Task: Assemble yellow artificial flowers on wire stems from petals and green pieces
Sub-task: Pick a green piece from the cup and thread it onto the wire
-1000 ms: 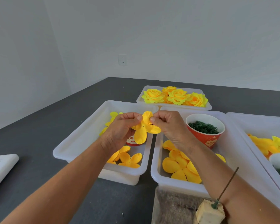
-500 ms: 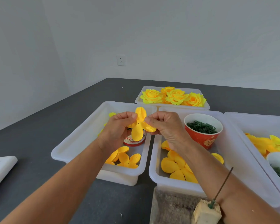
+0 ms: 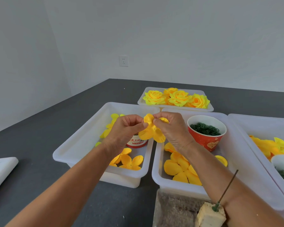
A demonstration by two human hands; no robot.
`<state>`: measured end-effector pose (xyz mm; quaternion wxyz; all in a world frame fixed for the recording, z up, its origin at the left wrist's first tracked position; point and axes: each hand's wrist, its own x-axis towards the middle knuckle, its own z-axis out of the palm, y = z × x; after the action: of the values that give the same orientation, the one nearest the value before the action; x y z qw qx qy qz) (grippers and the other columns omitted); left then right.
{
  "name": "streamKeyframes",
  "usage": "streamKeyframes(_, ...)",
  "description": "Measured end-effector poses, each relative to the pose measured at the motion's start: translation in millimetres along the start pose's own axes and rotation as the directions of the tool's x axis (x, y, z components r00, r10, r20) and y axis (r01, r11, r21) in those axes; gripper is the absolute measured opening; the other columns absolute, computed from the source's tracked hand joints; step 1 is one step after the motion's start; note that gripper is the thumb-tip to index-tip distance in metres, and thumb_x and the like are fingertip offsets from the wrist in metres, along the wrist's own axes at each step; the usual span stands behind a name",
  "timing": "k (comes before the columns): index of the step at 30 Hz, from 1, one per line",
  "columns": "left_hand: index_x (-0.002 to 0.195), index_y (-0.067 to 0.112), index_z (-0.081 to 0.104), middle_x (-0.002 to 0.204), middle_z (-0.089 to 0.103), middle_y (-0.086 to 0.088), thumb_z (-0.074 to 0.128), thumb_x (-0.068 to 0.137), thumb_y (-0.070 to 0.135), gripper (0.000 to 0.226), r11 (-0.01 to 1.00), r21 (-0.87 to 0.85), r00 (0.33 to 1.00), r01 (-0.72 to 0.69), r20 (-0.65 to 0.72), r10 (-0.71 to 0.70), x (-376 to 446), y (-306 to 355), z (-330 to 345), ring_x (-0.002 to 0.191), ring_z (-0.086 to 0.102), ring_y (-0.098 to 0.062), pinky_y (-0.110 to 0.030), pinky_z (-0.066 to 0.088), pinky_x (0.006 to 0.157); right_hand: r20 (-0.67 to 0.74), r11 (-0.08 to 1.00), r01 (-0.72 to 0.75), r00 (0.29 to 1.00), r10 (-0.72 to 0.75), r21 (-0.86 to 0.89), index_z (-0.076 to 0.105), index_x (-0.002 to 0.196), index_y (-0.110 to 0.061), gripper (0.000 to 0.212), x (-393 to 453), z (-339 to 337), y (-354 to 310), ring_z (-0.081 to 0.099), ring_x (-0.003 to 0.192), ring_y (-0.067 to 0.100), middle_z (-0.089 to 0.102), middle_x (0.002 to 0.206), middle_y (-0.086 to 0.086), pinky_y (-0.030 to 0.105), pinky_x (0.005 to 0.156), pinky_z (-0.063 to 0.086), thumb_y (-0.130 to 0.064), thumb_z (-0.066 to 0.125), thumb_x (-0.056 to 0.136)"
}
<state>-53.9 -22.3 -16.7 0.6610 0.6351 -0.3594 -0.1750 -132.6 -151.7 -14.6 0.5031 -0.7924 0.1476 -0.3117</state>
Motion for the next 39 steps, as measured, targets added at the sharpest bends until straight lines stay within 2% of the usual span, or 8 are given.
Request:
streamKeyframes(2, 0.075, 0.006, 0.063, 0.072, 0.064, -0.008, 0.059, 0.087, 0.007, 0.012, 1.000, 0.014, 1.000, -0.020, 0.011, 0.020, -1.7, 1.5, 0.9, 0.070, 0.058, -0.021, -0.031, 0.050, 0.072, -0.010, 0.999, 0.015, 1.000, -0.015, -0.046, 0.072, 0.095, -0.009, 0.015, 1.2, -0.8, 1.5, 0.058, 0.086, 0.009, 0.067, 0.092, 0.001, 0.016, 0.069, 0.045, -0.011, 0.062, 0.085)
streamKeyframes(7, 0.077, 0.007, 0.065, 0.071, 0.065, -0.004, 0.059, 0.087, 0.009, 0.011, 0.999, 0.021, 0.997, -0.030, -0.064, 0.032, -0.4, 0.7, 0.9, 0.067, 0.060, -0.013, -0.022, 0.052, 0.066, 0.023, 0.998, 0.054, 0.998, -0.055, 0.042, 0.070, 0.077, -0.023, 0.011, 1.4, -7.3, 4.2, 0.063, 0.066, 0.002, 0.068, 0.072, -0.008, 0.018, 0.063, 0.050, -0.013, 0.072, 0.079)
streamKeyframes(15, 0.075, 0.016, 0.067, 0.064, 0.067, 0.008, 0.059, 0.087, 0.007, 0.017, 0.994, 0.061, 0.992, -0.092, -0.086, 0.097, 1.4, -2.0, -1.4, 0.063, 0.060, -0.005, -0.019, 0.050, 0.064, 0.024, 0.989, 0.133, 0.991, -0.134, 0.063, 0.070, 0.071, -0.010, 0.008, -1.3, -6.4, 2.3, 0.057, 0.059, 0.008, 0.064, 0.063, -0.003, 0.025, 0.060, 0.049, -0.008, 0.076, 0.075)
streamKeyframes(21, 0.080, 0.015, 0.068, 0.074, 0.068, 0.000, 0.058, 0.088, 0.006, 0.016, 0.990, 0.066, 0.985, -0.122, -0.116, 0.129, 1.6, -1.3, -0.4, 0.075, 0.061, -0.016, -0.031, 0.051, 0.076, 0.114, 0.975, 0.221, 0.968, -0.223, 0.032, 0.071, 0.093, -0.003, 0.012, -3.2, -7.7, -1.8, 0.057, 0.071, 0.009, 0.067, 0.079, 0.005, 0.023, 0.067, 0.047, -0.009, 0.062, 0.088)
streamKeyframes(25, 0.086, 0.008, 0.068, 0.079, 0.067, -0.002, 0.059, 0.087, 0.003, 0.012, 0.964, 0.203, 0.978, -0.173, -0.085, 0.193, 2.7, -2.6, 0.8, 0.073, 0.060, -0.009, -0.020, 0.051, 0.071, 0.110, 0.970, 0.243, 0.964, -0.241, -0.006, 0.071, 0.099, -0.003, 0.015, -1.7, -8.5, -0.5, 0.056, 0.071, 0.002, 0.065, 0.079, -0.003, 0.015, 0.067, 0.045, -0.006, 0.063, 0.087)
streamKeyframes(33, 0.081, 0.015, 0.069, 0.074, 0.068, 0.007, 0.061, 0.085, 0.001, 0.017, 0.941, 0.252, 0.962, -0.226, -0.091, 0.256, 4.7, -5.8, -0.6, 0.067, 0.062, 0.001, -0.011, 0.049, 0.064, 0.017, 0.972, 0.234, 0.972, -0.233, -0.012, 0.073, 0.077, -0.006, 0.005, -1.1, -6.0, 3.6, 0.057, 0.055, -0.004, 0.062, 0.063, -0.011, 0.014, 0.058, 0.046, -0.009, 0.076, 0.075)
streamKeyframes(36, 0.084, 0.015, 0.070, 0.079, 0.069, 0.003, 0.064, 0.084, 0.005, 0.012, 0.930, 0.303, 0.957, -0.207, -0.137, 0.257, 6.5, -8.3, -0.2, 0.071, 0.061, 0.001, -0.012, 0.050, 0.066, -0.044, 0.962, 0.272, 0.961, -0.273, -0.032, 0.061, 0.057, -0.020, 0.025, -3.8, -2.0, 3.4, 0.049, 0.046, -0.003, 0.054, 0.052, -0.015, 0.011, 0.049, 0.038, -0.010, 0.080, 0.071)
streamKeyframes(39, 0.083, 0.015, 0.068, 0.080, 0.066, 0.001, 0.061, 0.088, 0.014, 0.008, 0.935, 0.320, 0.941, -0.155, -0.241, 0.239, 7.1, -9.5, -0.6, 0.072, 0.059, -0.003, -0.018, 0.050, 0.066, -0.081, 0.953, 0.298, 0.950, -0.301, -0.050, 0.059, 0.055, -0.016, 0.027, -4.7, 1.0, 2.1, 0.045, 0.044, -0.001, 0.050, 0.048, -0.015, 0.009, 0.046, 0.032, -0.012, 0.081, 0.069)
